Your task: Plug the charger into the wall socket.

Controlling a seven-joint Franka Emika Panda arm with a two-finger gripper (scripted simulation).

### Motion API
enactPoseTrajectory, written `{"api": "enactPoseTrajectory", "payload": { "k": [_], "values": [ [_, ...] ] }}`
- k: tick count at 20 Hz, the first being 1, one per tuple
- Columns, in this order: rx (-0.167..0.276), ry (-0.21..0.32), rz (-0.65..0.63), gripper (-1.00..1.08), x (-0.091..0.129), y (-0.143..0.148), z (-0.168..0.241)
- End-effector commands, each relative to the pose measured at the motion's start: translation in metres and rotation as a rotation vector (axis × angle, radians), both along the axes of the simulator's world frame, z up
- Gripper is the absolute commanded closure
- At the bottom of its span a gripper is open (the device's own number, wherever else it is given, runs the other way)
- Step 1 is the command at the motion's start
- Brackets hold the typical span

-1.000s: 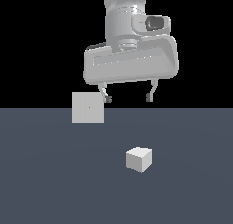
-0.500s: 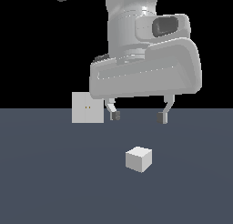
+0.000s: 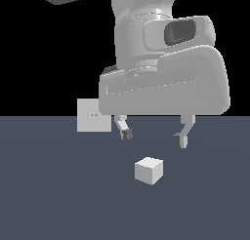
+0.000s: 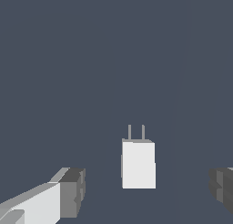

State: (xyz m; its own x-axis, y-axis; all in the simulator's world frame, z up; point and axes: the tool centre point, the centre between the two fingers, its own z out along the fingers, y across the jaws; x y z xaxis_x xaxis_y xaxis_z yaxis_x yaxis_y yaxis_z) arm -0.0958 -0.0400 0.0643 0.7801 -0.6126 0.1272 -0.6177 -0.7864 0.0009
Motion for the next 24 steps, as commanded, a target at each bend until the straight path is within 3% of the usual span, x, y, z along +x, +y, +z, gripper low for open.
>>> {"api": "enactPoseTrajectory", "payload": {
  "k": [1,23,24],
  "values": [
    [-0.001,-0.002,-0.010,-0.92,-0.001,0.000,-0.001],
    [0.000,-0.002,-0.013,-0.92,-0.002,0.000,-0.053],
    [0.000,-0.002,-0.013,1.08,-0.002,0.000,-0.053]
  ]
}}
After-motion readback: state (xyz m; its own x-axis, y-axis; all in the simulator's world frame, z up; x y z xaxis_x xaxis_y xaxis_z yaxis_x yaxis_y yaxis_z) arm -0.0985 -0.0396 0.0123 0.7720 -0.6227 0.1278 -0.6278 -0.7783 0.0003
